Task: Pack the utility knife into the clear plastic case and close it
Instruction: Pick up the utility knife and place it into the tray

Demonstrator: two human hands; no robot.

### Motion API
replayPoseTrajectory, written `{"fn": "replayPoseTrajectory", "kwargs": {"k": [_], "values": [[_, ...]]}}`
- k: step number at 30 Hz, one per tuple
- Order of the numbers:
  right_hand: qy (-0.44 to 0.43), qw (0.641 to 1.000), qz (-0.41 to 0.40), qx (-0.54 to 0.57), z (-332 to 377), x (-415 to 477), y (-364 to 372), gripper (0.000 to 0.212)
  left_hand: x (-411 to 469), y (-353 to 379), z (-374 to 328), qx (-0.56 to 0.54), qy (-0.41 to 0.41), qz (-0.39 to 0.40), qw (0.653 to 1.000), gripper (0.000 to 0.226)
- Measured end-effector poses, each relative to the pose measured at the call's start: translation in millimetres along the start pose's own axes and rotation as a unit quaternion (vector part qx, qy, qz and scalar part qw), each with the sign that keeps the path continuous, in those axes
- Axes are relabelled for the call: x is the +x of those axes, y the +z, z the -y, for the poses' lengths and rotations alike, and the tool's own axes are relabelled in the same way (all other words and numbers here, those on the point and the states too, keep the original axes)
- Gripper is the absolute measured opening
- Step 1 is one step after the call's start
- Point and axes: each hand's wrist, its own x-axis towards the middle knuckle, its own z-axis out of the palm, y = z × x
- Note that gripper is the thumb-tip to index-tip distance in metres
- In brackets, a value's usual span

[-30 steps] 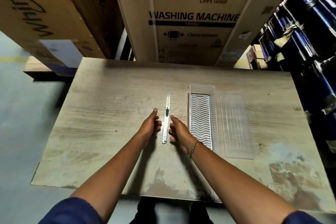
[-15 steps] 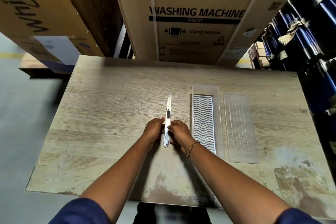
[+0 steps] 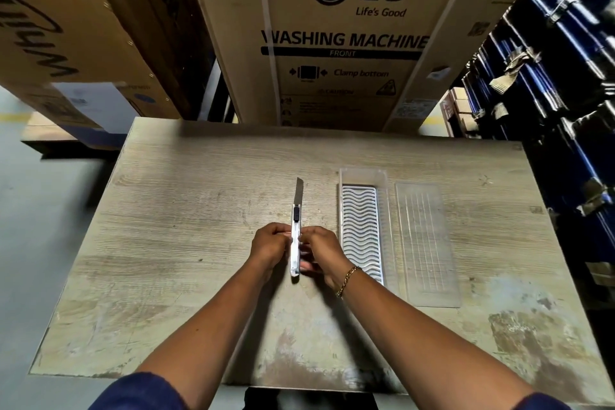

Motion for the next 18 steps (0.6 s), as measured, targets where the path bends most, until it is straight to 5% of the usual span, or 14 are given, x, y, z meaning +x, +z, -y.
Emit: {"fn": "replayPoseTrajectory", "kwargs": {"k": [18], "values": [[-0.198,0.979,-0.039,-0.023,144.6,-49.1,-48.0,0.013,-58.5,19.0,-140.9,-0.064,0.137,0.103,0.983,0.022]]}}
